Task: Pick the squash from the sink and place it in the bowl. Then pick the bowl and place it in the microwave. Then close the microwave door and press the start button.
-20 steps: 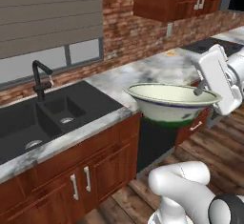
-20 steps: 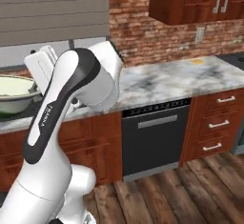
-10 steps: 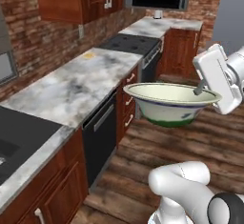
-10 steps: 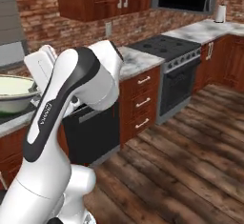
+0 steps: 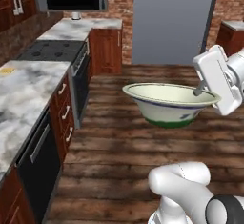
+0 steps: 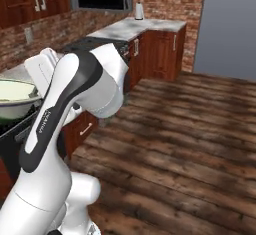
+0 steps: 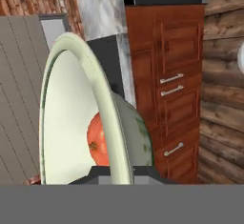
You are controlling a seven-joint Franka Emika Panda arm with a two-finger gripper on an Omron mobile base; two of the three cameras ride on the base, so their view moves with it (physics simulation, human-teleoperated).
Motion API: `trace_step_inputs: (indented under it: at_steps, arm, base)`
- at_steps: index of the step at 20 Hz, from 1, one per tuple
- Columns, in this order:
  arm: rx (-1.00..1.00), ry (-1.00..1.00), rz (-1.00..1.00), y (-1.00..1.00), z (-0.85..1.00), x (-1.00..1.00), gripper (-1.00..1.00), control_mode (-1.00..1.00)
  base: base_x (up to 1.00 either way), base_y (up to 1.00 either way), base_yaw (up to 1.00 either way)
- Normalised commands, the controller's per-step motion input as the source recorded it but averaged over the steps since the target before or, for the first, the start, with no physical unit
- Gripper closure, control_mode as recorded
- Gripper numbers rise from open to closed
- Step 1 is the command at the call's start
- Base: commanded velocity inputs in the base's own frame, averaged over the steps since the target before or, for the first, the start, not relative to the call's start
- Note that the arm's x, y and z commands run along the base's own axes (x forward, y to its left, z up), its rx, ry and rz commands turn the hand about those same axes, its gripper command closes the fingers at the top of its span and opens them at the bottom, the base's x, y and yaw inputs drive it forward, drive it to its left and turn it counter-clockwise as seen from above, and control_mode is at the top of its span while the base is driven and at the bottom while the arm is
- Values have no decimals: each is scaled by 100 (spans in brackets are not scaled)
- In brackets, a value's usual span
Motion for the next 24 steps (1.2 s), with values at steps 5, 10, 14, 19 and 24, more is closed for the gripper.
trace_step_inputs:
  at_steps: [5,10,14,19,24]
  arm:
    - [0,0,0,0,0,0,100,100]
    - [0,0,0,0,0,0,100,100]
    - [0,0,0,0,0,0,100,100]
    - [0,0,0,0,0,0,100,100]
    - [0,0,0,0,0,0,100,100]
  base:
    - [59,-72,-53]
    - [80,-75,-46]
    - [100,-80,-20]
    - [100,-56,-11]
    - [100,-19,-4]
